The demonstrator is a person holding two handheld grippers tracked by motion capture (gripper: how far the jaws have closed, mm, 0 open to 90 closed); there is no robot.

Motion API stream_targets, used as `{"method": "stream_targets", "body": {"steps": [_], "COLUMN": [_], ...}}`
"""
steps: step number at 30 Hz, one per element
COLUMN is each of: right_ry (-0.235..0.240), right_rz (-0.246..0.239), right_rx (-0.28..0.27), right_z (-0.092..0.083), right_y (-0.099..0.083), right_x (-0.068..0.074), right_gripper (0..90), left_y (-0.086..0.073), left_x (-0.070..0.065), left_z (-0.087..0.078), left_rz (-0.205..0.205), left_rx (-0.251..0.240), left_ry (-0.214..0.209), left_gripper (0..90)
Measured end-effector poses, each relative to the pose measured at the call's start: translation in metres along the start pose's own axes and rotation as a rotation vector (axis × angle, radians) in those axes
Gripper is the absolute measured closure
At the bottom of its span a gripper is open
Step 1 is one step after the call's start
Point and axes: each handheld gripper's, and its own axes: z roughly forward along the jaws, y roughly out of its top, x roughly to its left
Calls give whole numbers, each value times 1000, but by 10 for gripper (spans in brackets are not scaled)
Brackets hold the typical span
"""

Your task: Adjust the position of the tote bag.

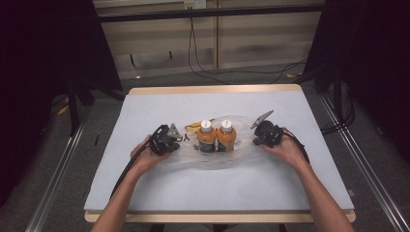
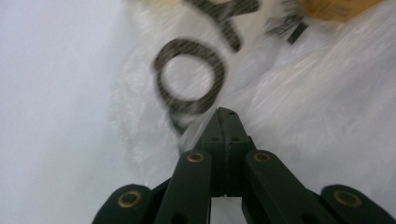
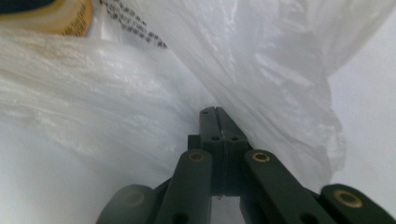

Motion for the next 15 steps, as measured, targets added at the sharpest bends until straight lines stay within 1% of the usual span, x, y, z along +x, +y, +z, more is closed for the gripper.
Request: {"method": "stream_targets", "body": {"steps": [1, 2, 3, 4, 5, 6, 7, 8, 9, 10, 11, 12, 13, 14, 15], "right_ry": [2, 12, 21, 34, 53, 67, 69, 84, 103, 116, 140, 149, 164, 178, 189], "right_rz": [-8, -5, -9, -18, 10, 0, -4, 3, -5, -12, -15, -27, -32, -33, -30], "right_rx": [-4, -6, -20, -37, -46, -69, -90, -109, -137, -159, -177, -191, -209, -215, -221], "right_z": [-1, -2, -2, -2, -3, -4, -5, -9, -11, -14, -16, -18, -18, -18, -17], "right_y": [-2, -3, -5, -6, -7, -7, -6, -4, -1, 2, 5, 9, 13, 17, 22], "right_x": [-2, -2, -3, -4, -4, -4, -3, -2, -1, 0, 3, 5, 7, 9, 11], "right_gripper": [900, 900, 900, 900, 900, 900, 900, 900, 900, 900, 900, 900, 900, 900, 900], "left_y": [-2, -4, -4, -4, -3, -2, 0, 2, 5, 8, 10, 14, 17, 21, 25], "left_x": [1, 2, 4, 3, 4, 3, 2, 1, 1, -1, -3, -4, -6, -7, -8], "left_z": [-1, -1, -1, -1, -2, -2, -3, -5, -7, -9, -10, -12, -12, -11, -10], "left_rz": [-10, -26, -25, -39, -39, -34, -33, -47, -29, -37, -40, -31, -25, -18, -10], "left_rx": [-9, -23, -21, -35, -36, -43, -52, -76, -79, -93, -120, -125, -143, -155, -155], "left_ry": [-13, -28, -35, -30, -40, -40, -43, -47, -60, -73, -76, -98, -106, -117, -124], "left_gripper": [900, 900, 900, 900, 900, 900, 900, 900, 900, 900, 900, 900, 900, 900, 900]}}
